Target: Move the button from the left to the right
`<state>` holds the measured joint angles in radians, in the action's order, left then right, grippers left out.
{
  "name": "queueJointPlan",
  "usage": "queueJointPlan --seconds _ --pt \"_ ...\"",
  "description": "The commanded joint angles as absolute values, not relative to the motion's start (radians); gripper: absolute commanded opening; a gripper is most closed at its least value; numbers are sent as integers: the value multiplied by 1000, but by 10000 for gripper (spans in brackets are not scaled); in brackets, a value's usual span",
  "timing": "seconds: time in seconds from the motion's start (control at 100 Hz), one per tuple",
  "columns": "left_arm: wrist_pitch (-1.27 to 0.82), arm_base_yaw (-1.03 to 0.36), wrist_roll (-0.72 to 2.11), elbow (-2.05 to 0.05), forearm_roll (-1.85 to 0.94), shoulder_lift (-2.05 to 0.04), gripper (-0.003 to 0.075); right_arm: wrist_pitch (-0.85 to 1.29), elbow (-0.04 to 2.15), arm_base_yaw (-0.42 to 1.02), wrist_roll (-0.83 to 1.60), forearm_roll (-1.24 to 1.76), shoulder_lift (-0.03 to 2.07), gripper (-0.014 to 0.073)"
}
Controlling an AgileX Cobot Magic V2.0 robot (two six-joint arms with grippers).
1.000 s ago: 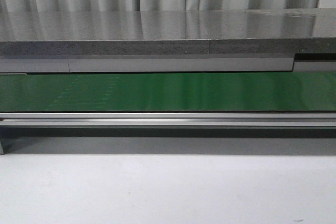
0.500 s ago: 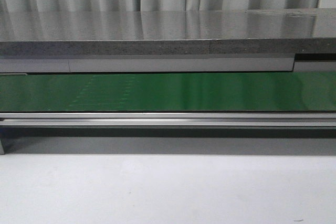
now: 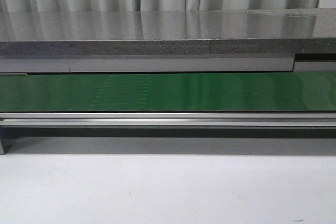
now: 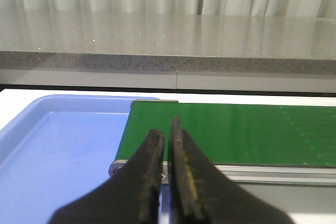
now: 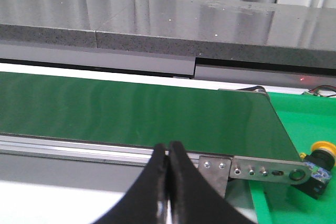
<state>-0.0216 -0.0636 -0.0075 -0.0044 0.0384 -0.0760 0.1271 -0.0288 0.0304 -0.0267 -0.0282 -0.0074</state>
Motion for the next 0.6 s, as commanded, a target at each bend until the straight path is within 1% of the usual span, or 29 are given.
queueJointPlan --seconds 0.0,0.14,0.27,0.59 --pt "67 -78 -21 -5 41 -39 5 53 -30 30 -28 -39 -26 -68" --pt "50 -78 -21 29 41 43 5 53 -30 30 -28 -39 -26 -68" --pt "0 -78 -21 38 47 41 5 53 -30 30 -28 -39 -26 -68" --pt "7 -78 -21 38 51 41 5 53 -30 30 -28 -39 -26 -68"
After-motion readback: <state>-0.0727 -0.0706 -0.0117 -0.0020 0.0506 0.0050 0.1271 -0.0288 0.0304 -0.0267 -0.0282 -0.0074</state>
